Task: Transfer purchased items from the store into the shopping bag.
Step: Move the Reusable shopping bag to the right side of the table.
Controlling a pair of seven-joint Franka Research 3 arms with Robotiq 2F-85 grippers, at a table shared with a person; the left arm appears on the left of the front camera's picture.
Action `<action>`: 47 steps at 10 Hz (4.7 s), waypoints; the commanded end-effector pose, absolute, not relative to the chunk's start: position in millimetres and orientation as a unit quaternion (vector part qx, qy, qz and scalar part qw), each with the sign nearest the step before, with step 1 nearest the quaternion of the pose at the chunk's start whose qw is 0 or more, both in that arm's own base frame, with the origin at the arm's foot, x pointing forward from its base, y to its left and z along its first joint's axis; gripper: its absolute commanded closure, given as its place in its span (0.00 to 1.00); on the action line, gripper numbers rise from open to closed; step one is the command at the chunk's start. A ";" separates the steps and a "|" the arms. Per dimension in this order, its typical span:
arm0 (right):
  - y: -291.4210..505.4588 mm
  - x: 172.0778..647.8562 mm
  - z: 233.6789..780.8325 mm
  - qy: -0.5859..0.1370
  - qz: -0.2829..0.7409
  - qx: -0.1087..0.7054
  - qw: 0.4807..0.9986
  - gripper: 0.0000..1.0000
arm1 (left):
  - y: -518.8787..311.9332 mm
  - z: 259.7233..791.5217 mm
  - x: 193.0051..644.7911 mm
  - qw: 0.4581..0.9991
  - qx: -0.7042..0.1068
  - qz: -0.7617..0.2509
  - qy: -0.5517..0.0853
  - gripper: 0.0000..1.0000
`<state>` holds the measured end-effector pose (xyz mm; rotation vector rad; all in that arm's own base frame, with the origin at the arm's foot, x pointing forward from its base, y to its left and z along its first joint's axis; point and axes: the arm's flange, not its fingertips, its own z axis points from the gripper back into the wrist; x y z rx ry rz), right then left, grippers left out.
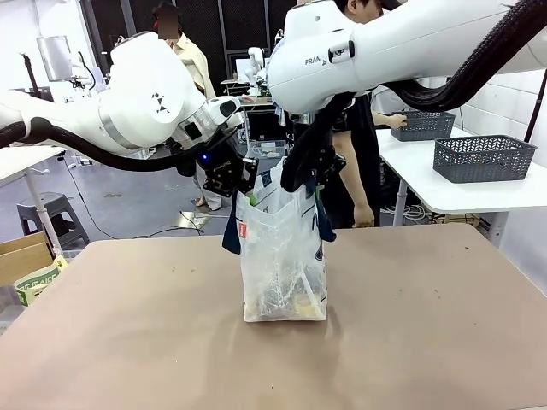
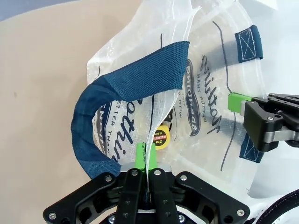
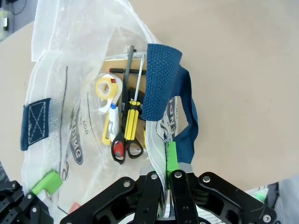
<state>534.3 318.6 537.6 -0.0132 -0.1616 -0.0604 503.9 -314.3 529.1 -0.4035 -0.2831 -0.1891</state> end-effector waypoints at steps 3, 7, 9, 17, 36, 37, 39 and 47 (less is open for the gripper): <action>335.1 547.4 529.0 -0.091 -0.032 0.013 0.995 1.00 | -341.1 527.4 506.6 0.965 -0.217 -0.078 -0.124 1.00; 346.0 551.9 524.0 -0.096 -0.024 0.033 0.995 1.00 | -366.1 520.4 505.9 0.969 -0.212 -0.064 -0.112 1.00; 337.2 549.6 529.4 -0.100 -0.022 0.044 0.994 1.00 | -358.2 519.3 503.4 0.966 -0.218 -0.080 -0.115 1.00; 346.7 546.0 525.7 -0.093 -0.016 0.021 0.995 1.00 | -358.2 519.3 503.4 0.966 -0.218 -0.080 -0.115 1.00; 350.1 548.0 526.8 -0.114 -0.034 0.034 0.992 1.00 | -359.6 536.6 487.3 0.948 -0.279 -0.119 -0.090 0.00; 351.0 547.9 526.4 -0.117 -0.034 0.038 0.992 1.00 | -362.7 536.5 485.8 0.952 -0.264 -0.121 -0.096 0.00; 351.8 547.9 524.7 -0.114 -0.032 0.037 0.992 1.00 | -367.7 538.5 482.6 0.956 -0.243 -0.125 -0.106 0.00; 350.9 548.3 522.7 -0.108 -0.029 0.041 0.993 1.00 | -377.1 537.8 481.7 0.969 -0.168 -0.133 -0.125 1.00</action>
